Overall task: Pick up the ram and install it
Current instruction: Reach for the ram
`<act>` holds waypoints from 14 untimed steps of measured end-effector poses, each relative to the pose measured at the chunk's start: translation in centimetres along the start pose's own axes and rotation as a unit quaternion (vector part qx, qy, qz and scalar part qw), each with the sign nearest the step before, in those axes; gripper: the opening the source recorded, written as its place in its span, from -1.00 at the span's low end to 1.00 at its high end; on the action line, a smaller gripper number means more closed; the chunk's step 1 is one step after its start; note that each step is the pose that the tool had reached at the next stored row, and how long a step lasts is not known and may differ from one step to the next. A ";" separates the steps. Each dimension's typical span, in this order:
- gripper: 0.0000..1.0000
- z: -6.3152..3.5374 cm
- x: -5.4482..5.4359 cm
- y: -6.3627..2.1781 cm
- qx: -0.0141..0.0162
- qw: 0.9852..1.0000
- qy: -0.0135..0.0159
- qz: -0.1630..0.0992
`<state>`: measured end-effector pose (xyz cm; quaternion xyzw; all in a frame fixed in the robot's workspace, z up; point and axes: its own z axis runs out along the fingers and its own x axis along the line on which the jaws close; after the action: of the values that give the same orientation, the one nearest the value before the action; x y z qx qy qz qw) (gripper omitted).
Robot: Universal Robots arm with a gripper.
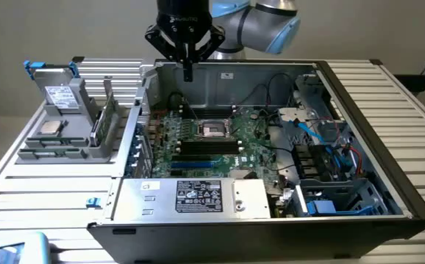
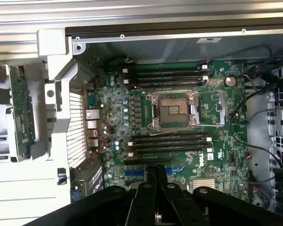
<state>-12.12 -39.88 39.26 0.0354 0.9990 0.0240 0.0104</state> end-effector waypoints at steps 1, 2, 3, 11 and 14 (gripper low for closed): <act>-0.78 0.00 0.0 0.00 0.000 1.000 0.000 0.000; -0.78 0.00 0.0 0.00 0.000 1.000 0.000 0.000; -0.78 0.00 0.0 0.00 0.000 1.000 0.000 0.000; -0.78 0.00 0.0 0.00 0.000 1.000 0.000 0.000; -0.78 -0.01 0.1 -0.01 0.000 1.000 0.000 0.000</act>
<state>-12.24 -39.88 39.27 0.0354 0.9990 0.0240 0.0103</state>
